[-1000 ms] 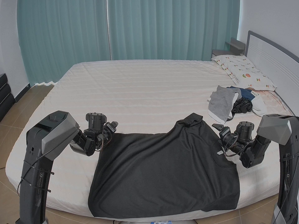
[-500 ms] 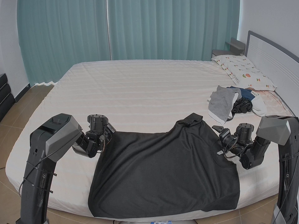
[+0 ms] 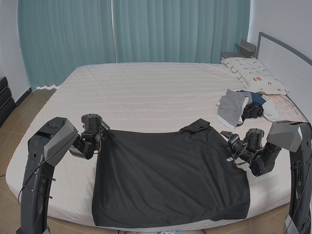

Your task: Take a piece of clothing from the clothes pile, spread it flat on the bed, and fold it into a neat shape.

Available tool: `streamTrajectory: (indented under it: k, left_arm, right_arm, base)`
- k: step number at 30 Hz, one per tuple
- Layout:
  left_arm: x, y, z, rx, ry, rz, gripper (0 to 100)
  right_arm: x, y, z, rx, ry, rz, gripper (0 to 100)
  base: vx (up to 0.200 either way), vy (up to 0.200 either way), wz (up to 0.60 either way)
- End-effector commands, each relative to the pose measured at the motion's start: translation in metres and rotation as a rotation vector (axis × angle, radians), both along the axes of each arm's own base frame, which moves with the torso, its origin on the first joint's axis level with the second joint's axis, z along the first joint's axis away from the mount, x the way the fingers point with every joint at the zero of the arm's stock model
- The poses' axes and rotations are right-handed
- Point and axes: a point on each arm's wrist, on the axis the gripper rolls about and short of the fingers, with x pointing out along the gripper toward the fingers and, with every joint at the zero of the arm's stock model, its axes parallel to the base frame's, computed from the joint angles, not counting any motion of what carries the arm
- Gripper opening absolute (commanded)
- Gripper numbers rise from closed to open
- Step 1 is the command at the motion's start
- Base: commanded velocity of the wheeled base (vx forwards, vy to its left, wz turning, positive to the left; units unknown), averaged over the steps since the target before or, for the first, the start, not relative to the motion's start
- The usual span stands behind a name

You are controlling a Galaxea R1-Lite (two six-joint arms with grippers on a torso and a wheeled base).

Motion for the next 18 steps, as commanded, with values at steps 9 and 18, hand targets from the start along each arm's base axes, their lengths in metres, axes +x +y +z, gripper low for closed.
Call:
streamTrajectory:
  k: [9, 18]
  left_arm:
    - [0.005, 0.003, -0.008, -0.007, -0.002, 0.008, 0]
    - [0.002, 0.003, -0.010, -0.014, 0.009, 0.009, 0]
  right_arm:
    - [0.035, 0.000, -0.002, -0.256, -0.015, 0.081, 100]
    - [0.071, -0.009, -0.009, -0.453, -0.018, 0.141, 100]
  base:
    - [0.000, 0.000, 0.00]
    - [0.000, 0.000, 0.00]
